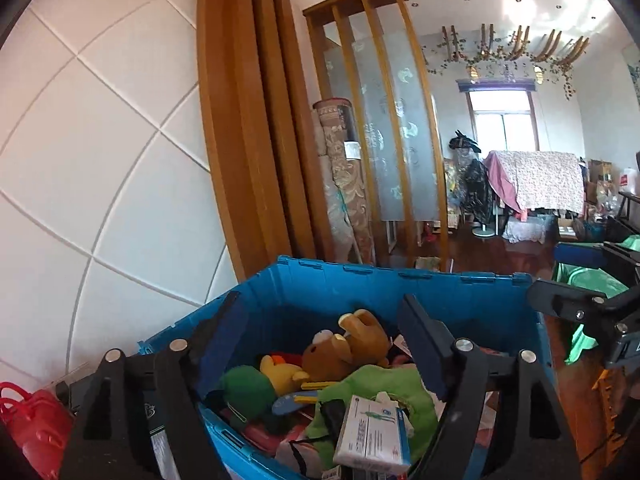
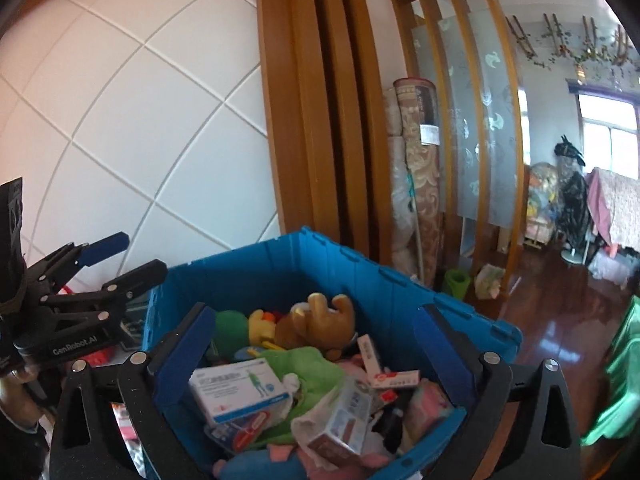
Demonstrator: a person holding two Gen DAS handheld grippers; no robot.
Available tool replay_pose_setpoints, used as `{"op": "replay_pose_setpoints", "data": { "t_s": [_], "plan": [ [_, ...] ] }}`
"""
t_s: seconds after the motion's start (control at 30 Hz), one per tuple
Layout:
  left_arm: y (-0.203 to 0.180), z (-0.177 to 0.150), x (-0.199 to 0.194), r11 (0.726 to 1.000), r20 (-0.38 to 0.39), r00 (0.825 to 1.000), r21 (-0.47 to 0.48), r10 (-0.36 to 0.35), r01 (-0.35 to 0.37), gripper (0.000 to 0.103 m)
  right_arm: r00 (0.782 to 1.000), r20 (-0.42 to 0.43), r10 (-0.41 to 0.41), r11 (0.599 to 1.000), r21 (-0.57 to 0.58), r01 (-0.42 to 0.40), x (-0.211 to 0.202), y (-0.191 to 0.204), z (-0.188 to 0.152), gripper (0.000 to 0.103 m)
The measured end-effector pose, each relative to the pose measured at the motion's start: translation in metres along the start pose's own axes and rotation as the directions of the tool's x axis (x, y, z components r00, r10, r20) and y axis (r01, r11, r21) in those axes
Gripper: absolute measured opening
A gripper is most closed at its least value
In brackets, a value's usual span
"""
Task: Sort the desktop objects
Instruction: 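Open both tools over the bin to drop the boxes, then bring both open tools back over the items on the bed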
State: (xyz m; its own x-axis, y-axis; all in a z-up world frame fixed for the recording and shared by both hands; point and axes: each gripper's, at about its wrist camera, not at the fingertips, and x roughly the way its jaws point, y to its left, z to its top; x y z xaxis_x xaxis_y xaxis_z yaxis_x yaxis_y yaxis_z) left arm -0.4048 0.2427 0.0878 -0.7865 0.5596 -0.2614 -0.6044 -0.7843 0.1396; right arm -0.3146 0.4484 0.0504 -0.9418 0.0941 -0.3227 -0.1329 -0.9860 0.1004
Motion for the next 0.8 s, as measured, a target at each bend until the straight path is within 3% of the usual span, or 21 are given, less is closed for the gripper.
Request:
{"op": "replay_pose_setpoints", "data": {
  "t_s": [0.23, 0.53, 0.8],
  "plan": [
    [0.017, -0.028, -0.021, 0.994, -0.023, 0.994, -0.034, 0.108, -0.108, 0.077, 0.997, -0.004, 0.077, 0.996, 0.04, -0.076, 0.01, -0.004, -0.006, 0.102],
    [0.05, -0.074, -0.061, 0.968, -0.068, 0.969, -0.072, 0.236, -0.241, 0.077, 0.987, -0.041, 0.158, 0.987, 0.0, -0.158, 0.01, 0.038, -0.018, 0.102],
    [0.102, -0.116, -0.117, 0.922, -0.116, 0.923, -0.085, 0.367, -0.377, 0.077, 0.976, -0.067, 0.209, 0.976, -0.054, -0.212, -0.007, 0.107, -0.027, 0.103]
  ]
}}
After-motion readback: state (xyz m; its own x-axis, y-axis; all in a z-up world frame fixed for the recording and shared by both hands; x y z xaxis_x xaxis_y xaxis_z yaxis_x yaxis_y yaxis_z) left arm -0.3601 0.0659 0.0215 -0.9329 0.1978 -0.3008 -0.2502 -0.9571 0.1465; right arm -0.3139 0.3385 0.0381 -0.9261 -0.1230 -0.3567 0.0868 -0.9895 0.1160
